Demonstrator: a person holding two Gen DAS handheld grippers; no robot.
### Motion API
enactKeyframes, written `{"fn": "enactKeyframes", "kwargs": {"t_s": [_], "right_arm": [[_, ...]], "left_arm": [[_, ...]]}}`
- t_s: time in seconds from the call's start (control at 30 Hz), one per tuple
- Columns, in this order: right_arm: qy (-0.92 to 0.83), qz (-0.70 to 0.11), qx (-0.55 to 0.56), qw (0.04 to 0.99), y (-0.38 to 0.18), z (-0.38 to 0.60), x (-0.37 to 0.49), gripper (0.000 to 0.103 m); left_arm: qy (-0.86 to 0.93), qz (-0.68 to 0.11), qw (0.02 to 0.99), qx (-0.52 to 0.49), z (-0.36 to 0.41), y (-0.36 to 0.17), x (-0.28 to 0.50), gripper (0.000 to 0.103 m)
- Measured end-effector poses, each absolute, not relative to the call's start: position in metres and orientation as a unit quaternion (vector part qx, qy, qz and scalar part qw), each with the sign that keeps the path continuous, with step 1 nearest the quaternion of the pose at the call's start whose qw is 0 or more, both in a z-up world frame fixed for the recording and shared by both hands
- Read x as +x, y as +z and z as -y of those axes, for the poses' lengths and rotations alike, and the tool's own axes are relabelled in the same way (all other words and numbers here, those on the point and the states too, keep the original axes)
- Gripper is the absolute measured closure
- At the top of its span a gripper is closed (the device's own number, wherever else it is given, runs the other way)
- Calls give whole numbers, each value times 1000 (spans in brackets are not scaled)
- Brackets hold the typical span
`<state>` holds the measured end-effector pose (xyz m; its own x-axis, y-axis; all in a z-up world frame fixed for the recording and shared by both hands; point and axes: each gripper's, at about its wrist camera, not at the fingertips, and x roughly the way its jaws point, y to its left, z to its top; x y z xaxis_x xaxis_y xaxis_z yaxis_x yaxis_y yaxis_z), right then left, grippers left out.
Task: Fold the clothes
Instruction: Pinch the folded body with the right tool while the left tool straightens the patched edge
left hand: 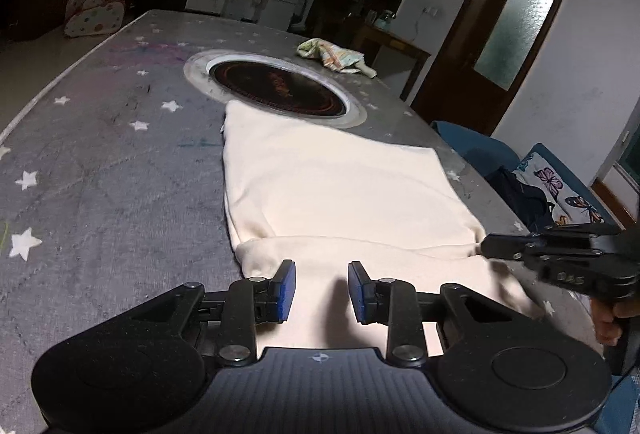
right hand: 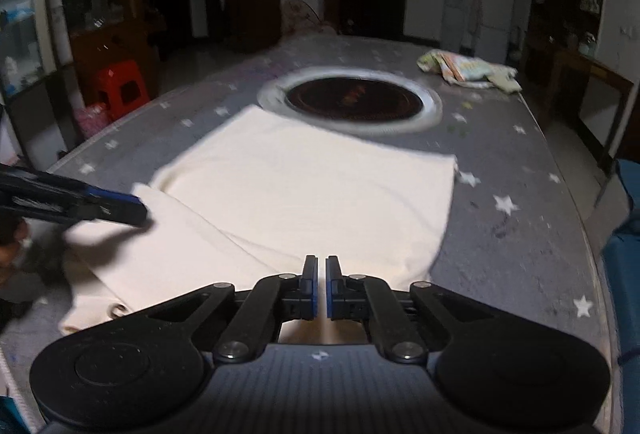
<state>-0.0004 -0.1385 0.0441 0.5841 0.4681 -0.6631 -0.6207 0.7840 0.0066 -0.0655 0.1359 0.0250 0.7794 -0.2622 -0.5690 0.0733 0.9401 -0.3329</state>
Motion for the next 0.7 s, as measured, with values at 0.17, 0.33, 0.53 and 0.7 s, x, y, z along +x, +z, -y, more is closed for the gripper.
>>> {"fn": "enactKeyframes", "kwargs": {"t_s": [0.17,0.33,0.53,0.7], "right_arm": [[328,-326,-109,880,51,140,-6,79],[330,-347,-106,871,41,137,-5,76],[329,-366,-85,866,31,141,-2,93],[327,-315,-118,883,46,134,-11,96]], "left_arm": [[-95,-303,938,-142,-135,33,-63,71],[-83,-317,934,-143,-136,24,-53,71],[-75,-313,936,-142,-139,20,-56,73],[-67,-310,939,-135,-138,18,-58,74]]}}
